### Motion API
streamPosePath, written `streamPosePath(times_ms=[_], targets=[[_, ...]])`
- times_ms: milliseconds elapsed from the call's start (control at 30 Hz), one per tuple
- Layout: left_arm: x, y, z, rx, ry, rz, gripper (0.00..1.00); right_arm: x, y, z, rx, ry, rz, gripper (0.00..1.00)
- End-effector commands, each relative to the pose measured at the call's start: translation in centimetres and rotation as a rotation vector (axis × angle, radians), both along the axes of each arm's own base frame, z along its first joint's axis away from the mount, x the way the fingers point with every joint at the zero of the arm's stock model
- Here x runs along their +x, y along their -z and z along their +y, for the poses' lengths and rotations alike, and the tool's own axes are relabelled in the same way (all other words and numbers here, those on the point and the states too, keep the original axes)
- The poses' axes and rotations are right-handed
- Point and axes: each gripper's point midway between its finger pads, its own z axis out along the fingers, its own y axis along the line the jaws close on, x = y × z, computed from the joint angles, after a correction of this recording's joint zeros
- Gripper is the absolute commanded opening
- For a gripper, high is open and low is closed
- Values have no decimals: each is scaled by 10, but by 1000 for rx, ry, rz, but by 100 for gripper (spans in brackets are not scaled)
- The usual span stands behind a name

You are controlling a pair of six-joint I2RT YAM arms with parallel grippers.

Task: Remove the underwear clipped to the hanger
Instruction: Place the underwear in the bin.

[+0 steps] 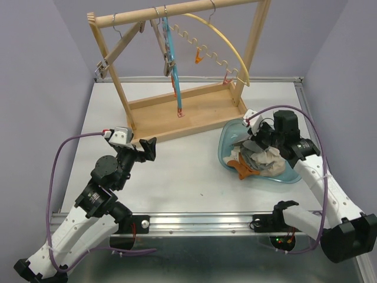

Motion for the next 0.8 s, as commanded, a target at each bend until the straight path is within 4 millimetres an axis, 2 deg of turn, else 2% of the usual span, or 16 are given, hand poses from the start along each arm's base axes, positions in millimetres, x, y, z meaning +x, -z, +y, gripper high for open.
streamPosePath(times_ms=[0,167,233,333,367,400,500,533,567,767], targets=[[3,-7,-1,-17,1,-41,98,8,4,12,74,-19,-10,4],[3,-8,-2,-15,6,-43,98,11,38,14,54,-15,94,16],[3,-8,-1,-17,4,-45,98,12,48,11,38,1,119,24],[2,-9,-1,-17,6,-48,98,11,52,8,38,22,135,39],[2,-9,-1,-17,7,-50,98,11,52,8,42,25,134,45],[2,-9,-1,-16,6,-50,98,10,47,8,45,25,118,56],[2,-9,-2,-15,10,-50,98,8,37,7,67,36,96,79],[2,-9,-2,-14,10,-49,98,5,29,7,80,39,74,96],[2,-9,-2,-16,12,-49,98,4,27,6,84,45,66,100],[2,-8,-3,-10,13,-49,98,-3,3,-2,135,111,-1,100]])
